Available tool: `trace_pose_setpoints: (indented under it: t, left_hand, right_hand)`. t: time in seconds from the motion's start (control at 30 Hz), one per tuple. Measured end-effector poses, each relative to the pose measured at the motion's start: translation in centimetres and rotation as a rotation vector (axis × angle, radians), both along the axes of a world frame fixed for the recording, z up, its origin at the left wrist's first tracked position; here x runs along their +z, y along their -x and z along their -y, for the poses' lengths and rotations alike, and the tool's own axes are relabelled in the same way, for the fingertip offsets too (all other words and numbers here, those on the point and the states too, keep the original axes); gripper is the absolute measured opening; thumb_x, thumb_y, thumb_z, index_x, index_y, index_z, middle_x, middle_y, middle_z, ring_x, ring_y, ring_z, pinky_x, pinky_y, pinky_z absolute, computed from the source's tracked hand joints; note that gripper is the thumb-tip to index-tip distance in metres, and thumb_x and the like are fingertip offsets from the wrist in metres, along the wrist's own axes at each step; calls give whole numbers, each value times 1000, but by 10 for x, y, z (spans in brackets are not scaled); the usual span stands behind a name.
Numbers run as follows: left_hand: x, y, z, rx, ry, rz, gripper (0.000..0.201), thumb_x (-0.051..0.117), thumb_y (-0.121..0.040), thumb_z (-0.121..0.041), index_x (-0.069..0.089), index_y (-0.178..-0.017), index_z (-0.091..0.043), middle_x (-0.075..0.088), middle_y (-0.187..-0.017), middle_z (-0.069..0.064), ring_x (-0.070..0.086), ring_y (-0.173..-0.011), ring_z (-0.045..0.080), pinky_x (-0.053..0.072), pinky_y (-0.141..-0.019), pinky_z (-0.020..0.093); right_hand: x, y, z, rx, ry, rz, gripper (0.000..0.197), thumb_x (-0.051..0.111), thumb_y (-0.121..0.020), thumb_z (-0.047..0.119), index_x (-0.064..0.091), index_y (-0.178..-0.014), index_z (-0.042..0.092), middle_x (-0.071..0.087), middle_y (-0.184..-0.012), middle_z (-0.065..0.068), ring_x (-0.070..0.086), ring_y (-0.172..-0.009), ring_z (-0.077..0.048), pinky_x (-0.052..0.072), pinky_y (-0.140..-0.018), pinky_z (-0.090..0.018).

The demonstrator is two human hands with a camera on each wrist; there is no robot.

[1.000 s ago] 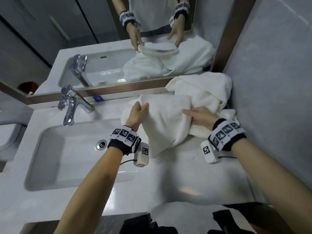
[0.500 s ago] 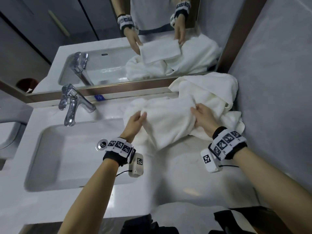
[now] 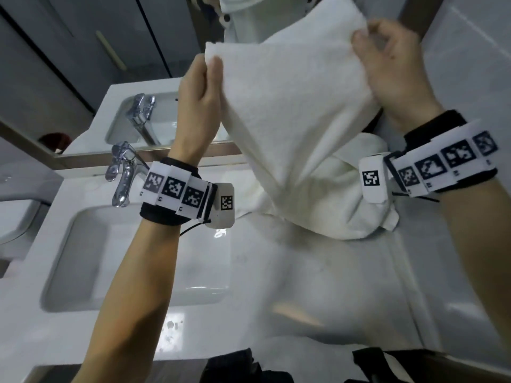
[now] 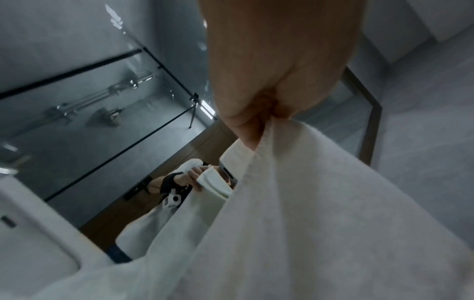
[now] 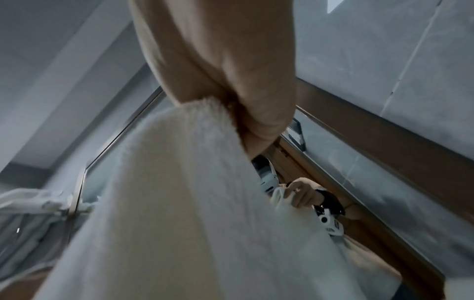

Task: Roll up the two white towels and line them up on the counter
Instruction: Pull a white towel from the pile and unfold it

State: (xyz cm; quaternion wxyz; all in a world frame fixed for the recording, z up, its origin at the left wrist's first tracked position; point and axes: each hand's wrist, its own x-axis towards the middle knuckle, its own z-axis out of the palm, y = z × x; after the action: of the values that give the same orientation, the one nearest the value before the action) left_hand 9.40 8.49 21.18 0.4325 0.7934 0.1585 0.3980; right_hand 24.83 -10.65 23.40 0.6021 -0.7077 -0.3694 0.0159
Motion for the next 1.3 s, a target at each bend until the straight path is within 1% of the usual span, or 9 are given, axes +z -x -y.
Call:
trace_pose_setpoints:
  t: [0.2,0.4,0.57,0.7,0.8,0.93,1.03,1.17,1.3]
  left_hand:
    - [-35,-3,0,-115,512,-243,8,48,-96,-17,53,-97,-11,56,-88,3,52,-73,11,43,-65,26]
    - [-108,3,3,-282,718,-375,55,42,-85,16,51,-121,-24,63,-104,6,63,-88,15,54,-71,26]
    - [-158,-9,-10,-115,882,-434,16,52,-95,-8,62,-87,2,60,-85,9,55,-77,17,48,-72,21]
    - [-193,-9,-4,-79,953,-500,34,56,-94,-33,59,-115,-6,66,-100,5,62,-93,20,50,-74,25]
    - [-214,1,-4,-80,1057,-524,57,54,-88,-54,60,-116,-4,71,-104,6,64,-102,25,52,-83,32]
    - [-234,19,4,-128,1125,-539,47,49,-90,-55,66,-104,-13,74,-98,0,68,-97,18,53,-82,29]
    - [-245,30,15,-217,1167,-517,40,58,-91,-40,60,-110,-6,74,-102,1,70,-95,15,57,-74,26]
    - [-245,41,24,-336,1242,-503,28,59,-91,-23,60,-110,-2,73,-105,1,70,-96,13,57,-76,23]
    - [-243,53,25,-465,1156,-576,30,62,-86,-1,58,-117,-2,69,-112,7,68,-102,16,55,-82,22]
  right_hand:
    - [-29,-5,8,211,206,-376,23,64,-87,23,64,-109,14,69,-111,-7,69,-90,-12,57,-80,-27]
    - [-115,-12,6,170,258,-713,35,55,-91,1,53,-125,-3,67,-103,-7,67,-83,-10,56,-78,-22]
    - [-162,-21,2,-66,299,-741,34,59,-91,14,56,-121,0,64,-105,-9,61,-94,-20,53,-69,-20]
    - [-179,-11,2,-97,421,-775,56,62,-83,49,56,-127,14,59,-128,-3,56,-116,-22,43,-104,-38]
    - [-182,-5,15,-173,560,-740,81,55,-58,81,67,-112,22,67,-111,6,58,-105,-18,42,-100,-36]
    - [-194,12,27,60,482,-580,48,65,-74,57,66,-75,9,63,-78,6,54,-79,-10,37,-77,-28]
    - [-198,23,32,172,415,-542,21,72,-75,43,67,-78,23,61,-85,18,57,-84,-1,37,-82,-20]
    - [-200,33,39,288,600,-245,54,78,-59,54,64,-99,20,57,-101,25,53,-95,14,38,-78,0]
    - [-204,34,44,232,625,-100,31,72,-80,24,70,-99,0,53,-118,1,49,-107,-8,35,-90,-16]
